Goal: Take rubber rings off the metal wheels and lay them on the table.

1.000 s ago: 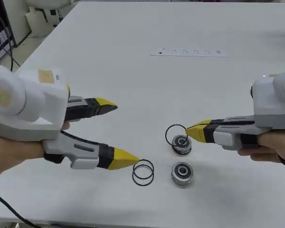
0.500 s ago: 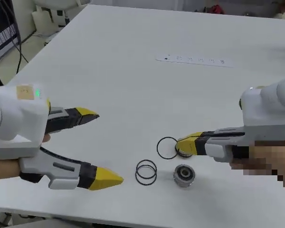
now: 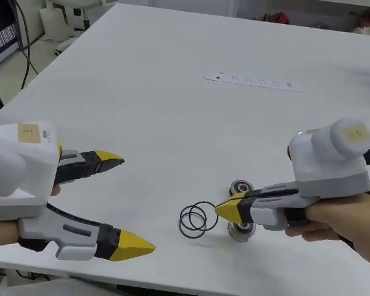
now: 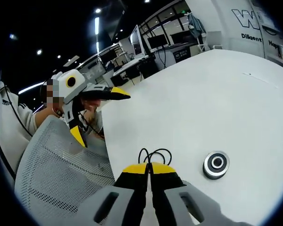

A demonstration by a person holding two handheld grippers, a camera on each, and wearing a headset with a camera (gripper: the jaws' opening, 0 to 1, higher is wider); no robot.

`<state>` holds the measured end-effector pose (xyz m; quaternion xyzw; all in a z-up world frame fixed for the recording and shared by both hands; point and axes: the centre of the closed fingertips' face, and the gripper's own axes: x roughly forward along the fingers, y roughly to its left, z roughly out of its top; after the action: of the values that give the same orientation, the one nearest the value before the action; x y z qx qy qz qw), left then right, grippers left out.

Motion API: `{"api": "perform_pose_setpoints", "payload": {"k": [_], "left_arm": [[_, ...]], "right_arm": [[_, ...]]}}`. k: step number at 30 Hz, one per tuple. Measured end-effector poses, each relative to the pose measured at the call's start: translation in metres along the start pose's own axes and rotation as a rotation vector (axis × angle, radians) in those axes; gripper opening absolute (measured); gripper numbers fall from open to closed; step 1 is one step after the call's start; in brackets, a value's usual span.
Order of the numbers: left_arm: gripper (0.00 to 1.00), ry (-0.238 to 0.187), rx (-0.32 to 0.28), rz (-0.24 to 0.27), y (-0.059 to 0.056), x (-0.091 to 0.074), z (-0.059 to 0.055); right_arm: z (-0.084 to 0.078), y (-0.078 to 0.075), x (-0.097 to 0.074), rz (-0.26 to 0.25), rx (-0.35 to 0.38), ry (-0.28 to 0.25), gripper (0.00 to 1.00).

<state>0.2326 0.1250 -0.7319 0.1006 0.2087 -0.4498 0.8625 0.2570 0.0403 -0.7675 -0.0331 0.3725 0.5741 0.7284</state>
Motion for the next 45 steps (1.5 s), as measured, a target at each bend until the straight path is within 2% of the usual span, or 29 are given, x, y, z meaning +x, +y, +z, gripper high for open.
{"api": "perform_pose_setpoints", "payload": {"k": [9,20,24,33,45], "left_arm": [[0.89,-0.023,-0.026,-0.006,0.001,0.000,-0.005],[0.88,-0.038,-0.043,-0.024,0.000,0.001,-0.005],[0.87,-0.052,-0.058,-0.029,0.000,0.002,-0.004],[0.86,-0.052,-0.063,-0.042,-0.003,0.005,-0.005],[0.85,-0.036,-0.063,-0.044,-0.004,0.003,-0.007]], "right_arm": [[-0.013,0.009,0.017,0.012,-0.007,0.066,0.00],[-0.024,0.007,0.027,-0.005,-0.046,0.120,0.00],[-0.026,0.004,0.027,-0.018,-0.043,0.124,0.00],[-0.025,-0.002,0.029,-0.036,-0.040,0.124,0.00],[-0.023,-0.007,0.023,-0.045,-0.036,0.112,0.01]]}}
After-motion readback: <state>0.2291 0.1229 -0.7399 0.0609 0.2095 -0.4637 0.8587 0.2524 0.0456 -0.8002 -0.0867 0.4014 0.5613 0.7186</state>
